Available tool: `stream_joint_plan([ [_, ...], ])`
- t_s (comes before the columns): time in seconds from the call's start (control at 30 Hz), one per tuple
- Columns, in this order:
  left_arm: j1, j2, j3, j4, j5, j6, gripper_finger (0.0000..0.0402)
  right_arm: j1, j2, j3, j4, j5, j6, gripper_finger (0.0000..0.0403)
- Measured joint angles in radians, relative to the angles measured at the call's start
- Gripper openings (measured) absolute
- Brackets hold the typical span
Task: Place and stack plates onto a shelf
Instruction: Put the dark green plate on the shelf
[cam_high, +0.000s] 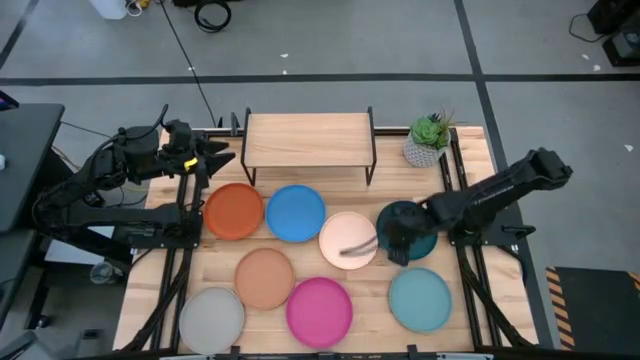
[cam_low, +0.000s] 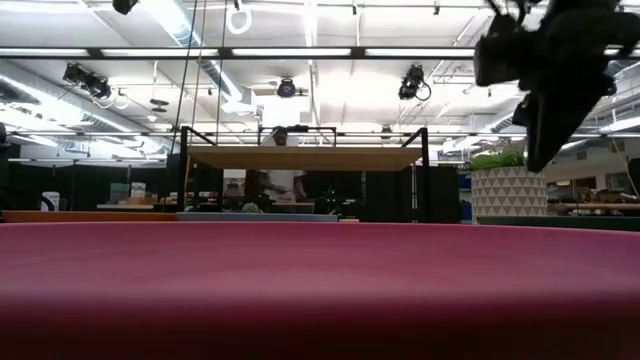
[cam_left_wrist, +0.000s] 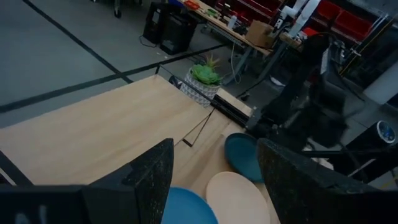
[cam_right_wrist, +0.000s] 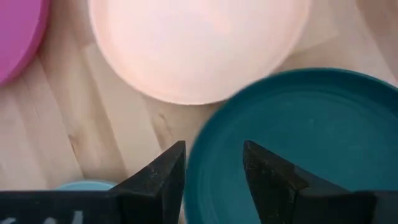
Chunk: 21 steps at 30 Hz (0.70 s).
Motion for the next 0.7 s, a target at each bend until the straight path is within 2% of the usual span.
stream_joint_plan([
  [0.1,0.0,0.0,0.0,0.0,0.0,0.064,0.0237,0.079,0.052,0.003,0.022,0.04,-0.01,0.0166],
  [0.23,0.0,0.0,0.0,0.0,-0.001,0.119,0.0237,0.128,0.136,0.003,0.03,0.045,0.0,0.0168],
  [0.53,0.0,0.0,0.0,-0.006,0.0,0.122,0.0237,0.138,0.255,0.003,0.032,0.022,0.066,0.0173],
  [0.7,0.0,0.0,0.0,-0.006,0.0,0.122,0.0237,0.138,0.285,0.003,0.034,0.058,0.066,0.0155],
])
